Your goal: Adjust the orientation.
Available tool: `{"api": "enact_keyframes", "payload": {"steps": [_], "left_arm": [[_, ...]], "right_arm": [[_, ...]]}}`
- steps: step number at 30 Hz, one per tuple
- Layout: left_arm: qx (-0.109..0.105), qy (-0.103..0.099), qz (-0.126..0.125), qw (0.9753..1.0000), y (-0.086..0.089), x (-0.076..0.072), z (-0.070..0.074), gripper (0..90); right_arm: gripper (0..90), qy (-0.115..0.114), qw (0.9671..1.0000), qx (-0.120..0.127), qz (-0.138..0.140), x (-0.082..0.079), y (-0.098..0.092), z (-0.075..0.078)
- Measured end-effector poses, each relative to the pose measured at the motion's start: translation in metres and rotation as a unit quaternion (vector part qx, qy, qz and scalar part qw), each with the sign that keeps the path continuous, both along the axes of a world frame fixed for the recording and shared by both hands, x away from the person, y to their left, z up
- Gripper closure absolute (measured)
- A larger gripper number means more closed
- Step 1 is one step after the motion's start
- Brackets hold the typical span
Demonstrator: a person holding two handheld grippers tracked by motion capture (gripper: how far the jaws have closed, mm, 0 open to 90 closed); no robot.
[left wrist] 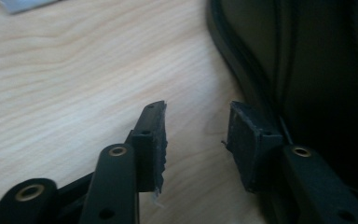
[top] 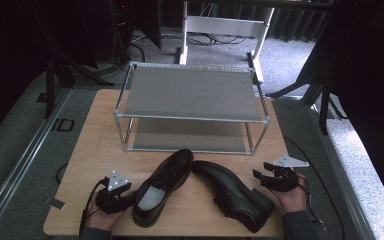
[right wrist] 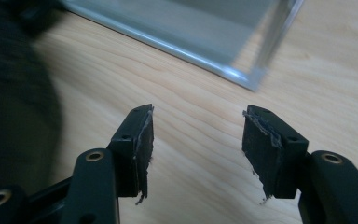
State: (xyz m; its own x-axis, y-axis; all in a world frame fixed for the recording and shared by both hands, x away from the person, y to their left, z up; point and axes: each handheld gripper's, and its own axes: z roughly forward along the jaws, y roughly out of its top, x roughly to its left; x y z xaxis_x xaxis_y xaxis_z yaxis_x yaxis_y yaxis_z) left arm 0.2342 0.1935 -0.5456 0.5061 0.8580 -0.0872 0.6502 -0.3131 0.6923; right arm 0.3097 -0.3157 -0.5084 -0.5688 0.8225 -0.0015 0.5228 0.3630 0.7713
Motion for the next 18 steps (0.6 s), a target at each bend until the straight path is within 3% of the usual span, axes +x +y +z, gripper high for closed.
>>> {"api": "enact_keyframes", "payload": {"steps": [3, 8, 18], "left_arm": [[-0.005, 0.002, -0.005, 1.0, -0.002, -0.002, 0.0, 62.1], [0.0, 0.004, -0.017, 0.9998, -0.005, -0.003, -0.001, 65.7], [-0.003, 0.009, -0.054, 0.9985, -0.018, -0.008, -0.001, 69.0]], "right_arm": [[43.2, -0.015, 0.9997, -0.003, 0.017, -0.01, 0.007, 0.014], [44.1, -0.031, 0.9988, 0.012, 0.036, -0.027, 0.014, 0.03], [44.7, -0.041, 0.997, 0.026, 0.06, -0.052, 0.024, 0.039]]}}
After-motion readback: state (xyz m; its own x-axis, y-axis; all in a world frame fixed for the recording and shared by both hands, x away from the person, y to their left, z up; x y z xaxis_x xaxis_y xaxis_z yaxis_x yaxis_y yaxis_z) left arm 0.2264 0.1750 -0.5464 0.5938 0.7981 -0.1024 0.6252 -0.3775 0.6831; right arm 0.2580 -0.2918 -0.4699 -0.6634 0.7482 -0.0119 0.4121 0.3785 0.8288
